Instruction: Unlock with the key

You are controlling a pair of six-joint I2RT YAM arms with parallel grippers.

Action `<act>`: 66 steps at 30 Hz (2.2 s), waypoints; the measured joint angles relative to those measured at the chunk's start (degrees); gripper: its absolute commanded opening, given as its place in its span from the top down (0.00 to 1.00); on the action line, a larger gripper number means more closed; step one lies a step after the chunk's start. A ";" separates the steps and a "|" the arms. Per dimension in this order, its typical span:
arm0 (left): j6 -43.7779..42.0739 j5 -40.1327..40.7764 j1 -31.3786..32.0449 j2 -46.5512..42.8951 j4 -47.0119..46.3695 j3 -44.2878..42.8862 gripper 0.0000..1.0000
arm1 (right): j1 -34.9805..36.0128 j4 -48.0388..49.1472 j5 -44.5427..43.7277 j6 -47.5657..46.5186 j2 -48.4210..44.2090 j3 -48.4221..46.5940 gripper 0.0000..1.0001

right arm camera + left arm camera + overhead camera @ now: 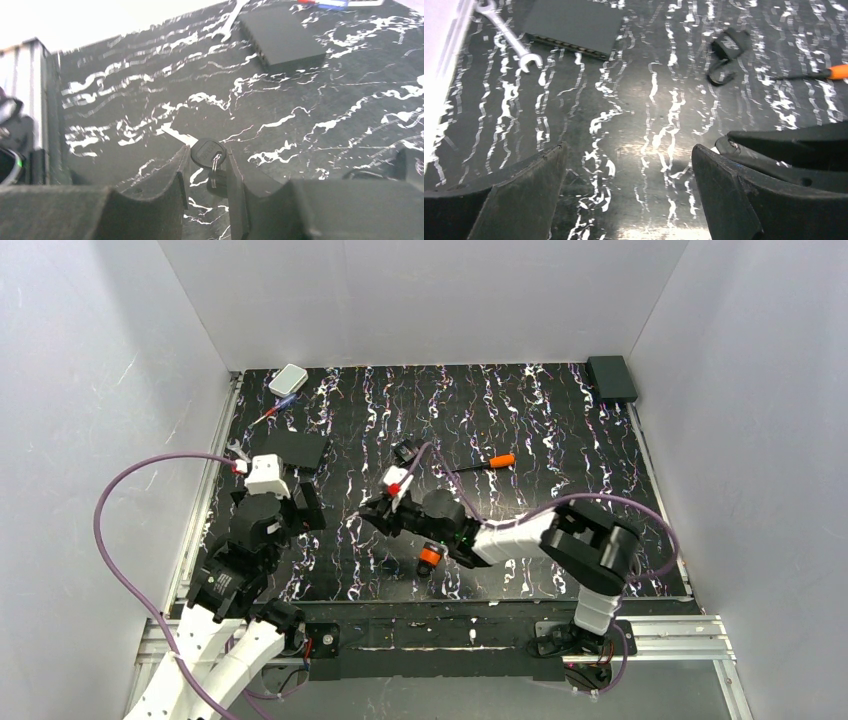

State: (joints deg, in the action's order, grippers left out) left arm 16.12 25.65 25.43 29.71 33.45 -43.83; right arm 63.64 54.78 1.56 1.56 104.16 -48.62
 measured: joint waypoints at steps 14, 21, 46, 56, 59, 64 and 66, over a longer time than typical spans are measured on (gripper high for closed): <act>10.54 -23.89 -0.15 5.79 -6.45 -2.89 0.31 | 0.26 -5.92 -13.31 10.38 -25.62 10.43 0.99; 21.16 -36.44 -0.15 9.90 -14.21 -2.82 0.39 | 0.26 -9.46 -14.19 10.97 -31.67 11.78 0.99; 41.72 -49.55 -0.15 15.10 -33.86 4.15 0.99 | 0.26 -10.69 -14.91 13.20 -34.32 12.37 0.99; 42.73 -50.16 -0.22 16.83 -34.77 4.15 1.00 | 0.20 -10.16 -15.61 13.11 -34.32 12.96 0.71; 43.17 -50.12 -0.22 16.79 -34.73 4.15 1.00 | 0.17 -10.19 -15.19 11.89 -34.32 12.96 0.15; 45.48 -49.22 -0.20 17.00 -32.24 3.85 1.00 | 0.33 -10.95 -13.31 6.82 -36.63 14.71 0.02; 47.06 -48.52 -0.20 17.44 -29.75 3.54 1.00 | 0.42 -11.02 -11.91 3.13 -37.92 16.44 0.02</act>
State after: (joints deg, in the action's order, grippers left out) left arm 63.18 -22.87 25.23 47.16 3.70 -40.29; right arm 64.05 43.77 -10.35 4.69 66.24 -32.18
